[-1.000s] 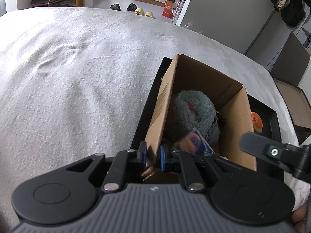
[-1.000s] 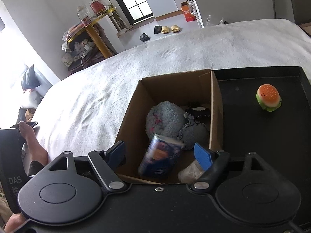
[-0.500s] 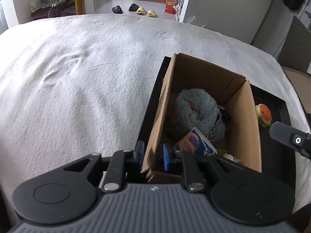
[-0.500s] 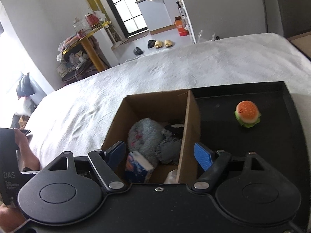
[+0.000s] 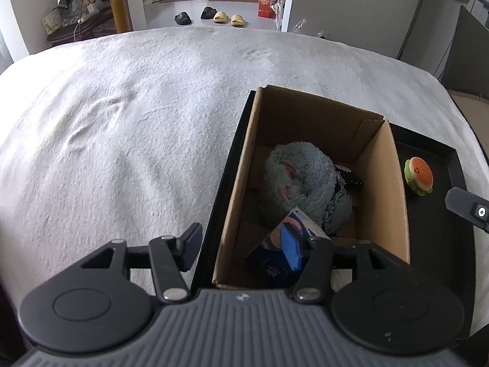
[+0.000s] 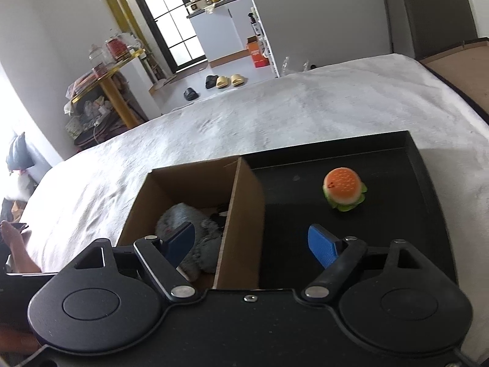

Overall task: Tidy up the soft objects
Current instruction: 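Move the right gripper to the hamburger toy and close on it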

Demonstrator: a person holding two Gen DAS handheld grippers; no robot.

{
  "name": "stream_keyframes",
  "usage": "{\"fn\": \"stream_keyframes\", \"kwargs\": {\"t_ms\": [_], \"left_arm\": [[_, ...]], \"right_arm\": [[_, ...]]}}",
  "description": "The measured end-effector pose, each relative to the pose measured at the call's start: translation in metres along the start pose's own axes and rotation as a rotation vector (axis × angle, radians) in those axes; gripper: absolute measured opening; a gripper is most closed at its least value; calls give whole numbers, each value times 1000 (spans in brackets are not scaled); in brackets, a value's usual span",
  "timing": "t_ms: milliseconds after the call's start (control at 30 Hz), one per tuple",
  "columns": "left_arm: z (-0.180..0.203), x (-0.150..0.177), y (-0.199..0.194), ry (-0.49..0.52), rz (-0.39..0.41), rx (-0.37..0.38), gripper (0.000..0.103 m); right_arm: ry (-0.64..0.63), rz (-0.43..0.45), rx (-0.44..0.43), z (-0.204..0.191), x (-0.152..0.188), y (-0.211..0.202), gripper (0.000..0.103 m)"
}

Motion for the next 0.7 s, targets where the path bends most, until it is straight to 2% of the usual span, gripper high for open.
{"fn": "stream_keyframes", "kwargs": {"t_ms": [333, 700], "left_arm": [[14, -8, 9, 55, -3, -33, 61], [21, -13, 27, 99, -18, -77, 63]], "right_arm": [[26, 24, 45, 33, -1, 7, 82], [24, 20, 93, 73, 7, 35, 82]]}}
Point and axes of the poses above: each gripper's, at about its wrist camera, not at the fingertips, and y roughly the way its jaws point, z to its right, x to its underside, the point moved 9 cm from there along y, roughly the way its jaws point, and after that the axes turned 11 degrees about z, right-handed, at the moved point
